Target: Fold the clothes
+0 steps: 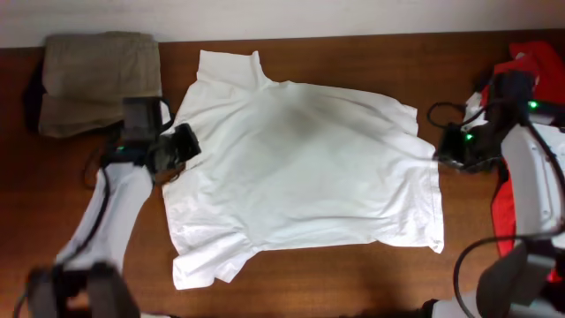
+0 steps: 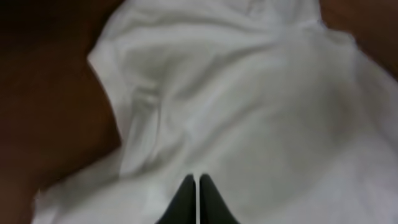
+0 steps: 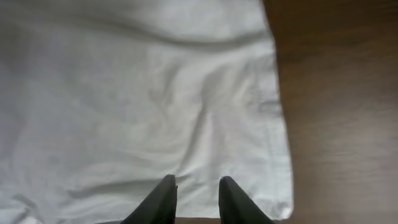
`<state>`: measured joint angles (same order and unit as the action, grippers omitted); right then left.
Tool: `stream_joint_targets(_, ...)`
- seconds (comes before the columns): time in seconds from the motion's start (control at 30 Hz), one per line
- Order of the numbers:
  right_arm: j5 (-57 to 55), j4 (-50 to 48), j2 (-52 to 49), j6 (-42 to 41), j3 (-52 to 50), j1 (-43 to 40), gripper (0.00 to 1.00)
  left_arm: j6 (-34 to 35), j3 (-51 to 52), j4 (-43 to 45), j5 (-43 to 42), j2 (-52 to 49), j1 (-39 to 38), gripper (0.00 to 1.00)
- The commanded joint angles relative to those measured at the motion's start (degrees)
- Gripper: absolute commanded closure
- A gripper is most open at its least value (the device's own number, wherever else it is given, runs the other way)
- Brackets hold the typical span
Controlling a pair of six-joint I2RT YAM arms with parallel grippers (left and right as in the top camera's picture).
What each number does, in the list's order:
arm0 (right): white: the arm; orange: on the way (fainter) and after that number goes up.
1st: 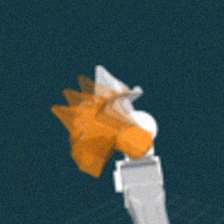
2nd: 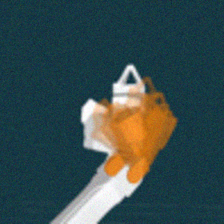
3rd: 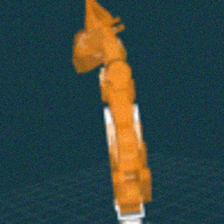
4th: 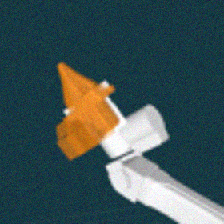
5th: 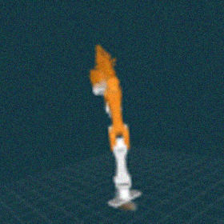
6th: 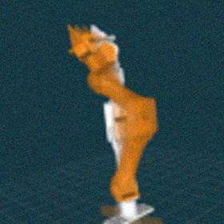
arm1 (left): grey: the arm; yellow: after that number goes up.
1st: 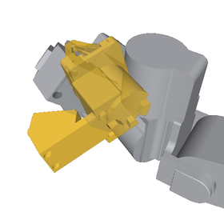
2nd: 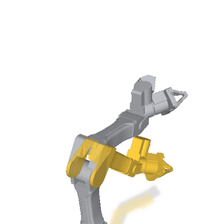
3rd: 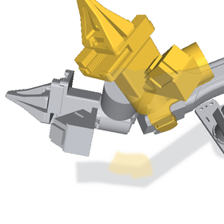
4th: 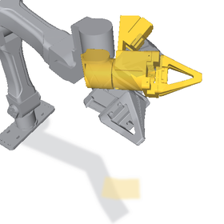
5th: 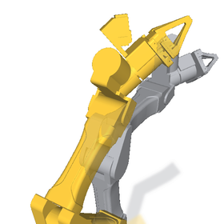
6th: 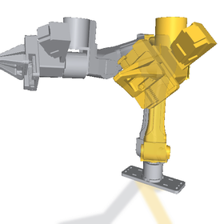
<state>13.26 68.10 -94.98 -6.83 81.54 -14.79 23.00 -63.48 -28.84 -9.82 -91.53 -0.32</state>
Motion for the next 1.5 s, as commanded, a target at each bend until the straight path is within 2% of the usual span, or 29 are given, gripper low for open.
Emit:
stream_joint_targets(0.0,2.6,-0.85,-2.38,0.66,-2.75,2.93,0.72,-0.42,-0.39,6.97,3.08,-9.14,0.11,0.98)
stream_joint_targets(0.17,2.64,-1.97,-3.17,0.59,-3.32,5.73,0.69,-0.79,-0.48,12.72,9.9,-15.72,1.36,0.99)
stream_joint_targets(0.63,2.64,-2.14,-3.17,0.42,-3.54,8.41,0.68,-2.32,-0.48,23.82,11.28,-23.02,4.02,0.99)
stream_joint_targets(0.73,2.62,-2.12,-3.17,0.42,-3.54,8.39,0.68,-2.32,-0.48,24.06,12.59,-23.12,4.68,0.99)
stream_joint_targets(0.8,2.62,-2.14,-3.17,0.42,-3.54,8.39,0.68,-2.32,-0.48,23.19,16.35,-23.41,5.53,0.99)
stream_joint_targets(0.93,2.62,-2.19,-3.19,0.44,-3.54,8.41,0.68,-3.21,-0.48,22.36,16.68,-23.65,8.46,0.99)
stream_joint_targets(1.13,2.62,-2.38,-3.37,0.42,-3.54,8.39,0.68,-3.87,-5.31,16.59,9.49,-19.8,9.01,0.99)
stream_joint_targets(1.23,2.64,-3.04,-4.17,0.42,-3.54,8.41,0.68,-7.3,-6.45,15.93,-0.59,-15.93,8.11,0.99)
stream_joint_targets(1.47,2.67,-3.21,-6.32,0.37,-3.56,8.41,0.69,-7.54,-6.43,16.35,-0.94,-22.12,4.79,0.99)
